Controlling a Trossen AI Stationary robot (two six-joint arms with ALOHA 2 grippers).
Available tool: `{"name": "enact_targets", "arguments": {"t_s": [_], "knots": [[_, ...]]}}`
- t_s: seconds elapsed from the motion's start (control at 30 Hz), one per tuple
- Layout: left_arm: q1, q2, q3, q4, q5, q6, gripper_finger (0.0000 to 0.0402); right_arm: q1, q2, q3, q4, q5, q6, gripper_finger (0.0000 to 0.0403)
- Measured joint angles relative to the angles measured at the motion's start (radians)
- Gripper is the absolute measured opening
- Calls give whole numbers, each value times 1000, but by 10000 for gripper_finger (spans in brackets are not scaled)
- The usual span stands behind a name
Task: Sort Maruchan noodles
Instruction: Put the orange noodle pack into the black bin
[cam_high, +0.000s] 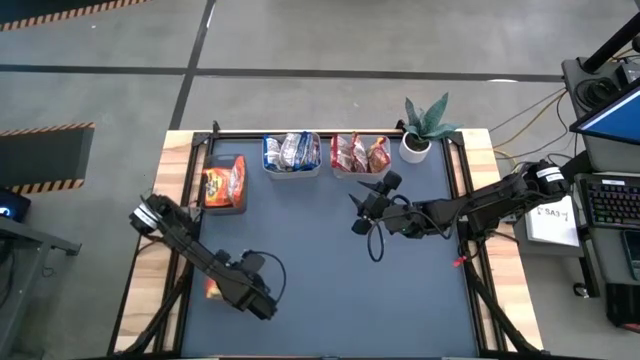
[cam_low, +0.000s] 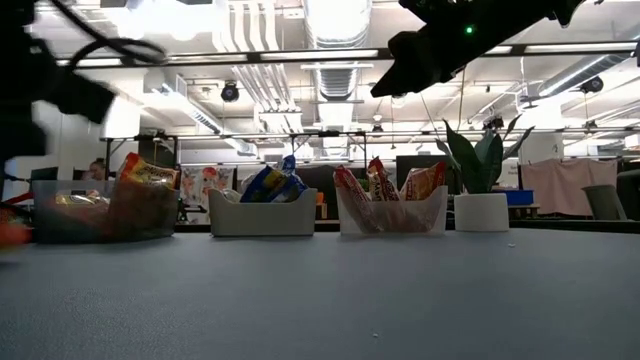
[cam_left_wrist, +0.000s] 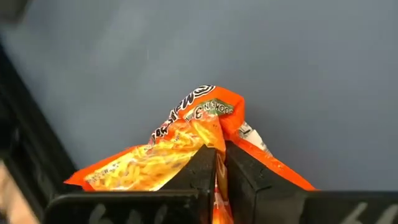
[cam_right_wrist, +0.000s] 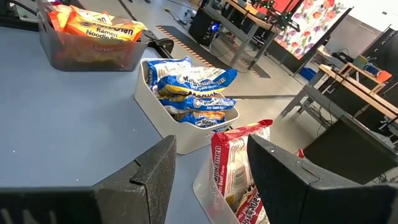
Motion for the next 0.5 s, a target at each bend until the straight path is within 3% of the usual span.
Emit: {"name": "enact_targets", "arguments": {"t_s": [0.27, 0.5], "knots": [[70, -46, 41, -1, -276, 180, 1, 0, 0, 0, 0, 0, -3, 187], [101, -201, 41, -61, -506, 204, 0, 0, 0, 0, -3, 0, -4, 187]]}}
